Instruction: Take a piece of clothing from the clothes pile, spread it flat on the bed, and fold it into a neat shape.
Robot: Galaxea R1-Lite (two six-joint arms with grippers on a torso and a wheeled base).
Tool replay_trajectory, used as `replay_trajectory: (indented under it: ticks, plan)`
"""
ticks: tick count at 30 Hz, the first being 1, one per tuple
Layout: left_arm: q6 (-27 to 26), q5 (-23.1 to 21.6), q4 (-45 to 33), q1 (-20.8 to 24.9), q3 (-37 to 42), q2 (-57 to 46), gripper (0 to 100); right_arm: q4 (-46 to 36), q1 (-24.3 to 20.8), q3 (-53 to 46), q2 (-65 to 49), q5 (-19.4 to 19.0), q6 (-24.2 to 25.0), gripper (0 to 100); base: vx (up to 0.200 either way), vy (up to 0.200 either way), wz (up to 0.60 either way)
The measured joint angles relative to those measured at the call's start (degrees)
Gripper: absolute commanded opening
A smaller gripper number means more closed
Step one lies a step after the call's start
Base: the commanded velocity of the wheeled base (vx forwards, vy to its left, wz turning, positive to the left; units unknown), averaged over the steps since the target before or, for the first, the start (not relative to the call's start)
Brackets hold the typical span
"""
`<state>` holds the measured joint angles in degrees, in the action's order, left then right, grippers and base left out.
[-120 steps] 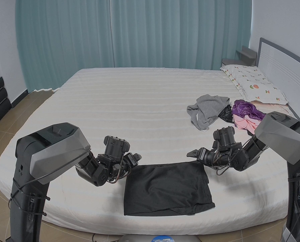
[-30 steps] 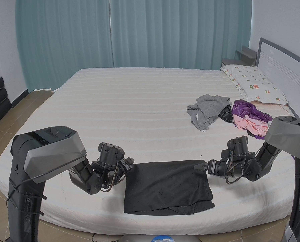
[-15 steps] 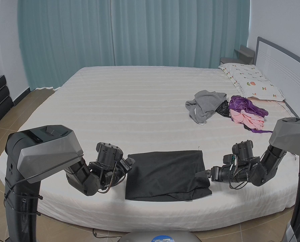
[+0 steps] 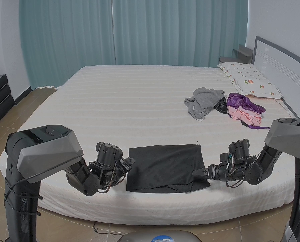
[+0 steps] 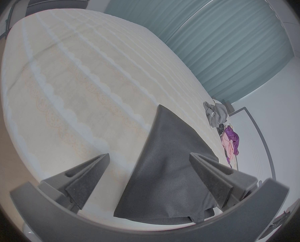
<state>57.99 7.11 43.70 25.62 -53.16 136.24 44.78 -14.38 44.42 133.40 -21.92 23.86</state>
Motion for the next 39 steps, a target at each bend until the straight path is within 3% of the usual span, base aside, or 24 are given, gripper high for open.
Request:
replay_trajectory:
  ticks: [2, 3, 26, 33, 38, 39]
  plan:
    - [0.0, -0.02, 0.02, 0.04, 0.0, 0.0, 100, -0.27, 0.09, 0.61, 0.44, 0.11, 0.04, 100, 0.0, 0.0, 0.0]
    - [0.0, -0.05, 0.04, 0.06, 0.0, 0.0, 100, -0.46, 0.11, 0.91, 0.67, 0.11, 0.06, 0, 0.0, 0.0, 0.0]
    - [-0.1, 0.11, 0.04, 0.12, -0.02, 0.0, 100, -3.54, 1.88, -2.19, -4.18, -0.2, -0.66, 0, 0.0, 0.0, 0.0]
    - [-0.1, 0.09, 0.04, 0.12, -0.09, 0.0, 100, -6.95, 3.47, -2.58, -5.23, -2.3, -6.24, 0, 0.0, 0.0, 0.0]
    - [-0.1, 0.09, 0.04, 0.12, -0.09, 0.0, 100, -7.47, 3.94, -2.86, -5.12, -2.51, -7.39, 0, 0.0, 0.0, 0.0]
    - [-0.1, 0.09, 0.04, 0.12, -0.09, 0.0, 100, -7.52, 3.97, -2.91, -5.05, -2.51, -7.52, 100, 0.0, 0.0, 0.0]
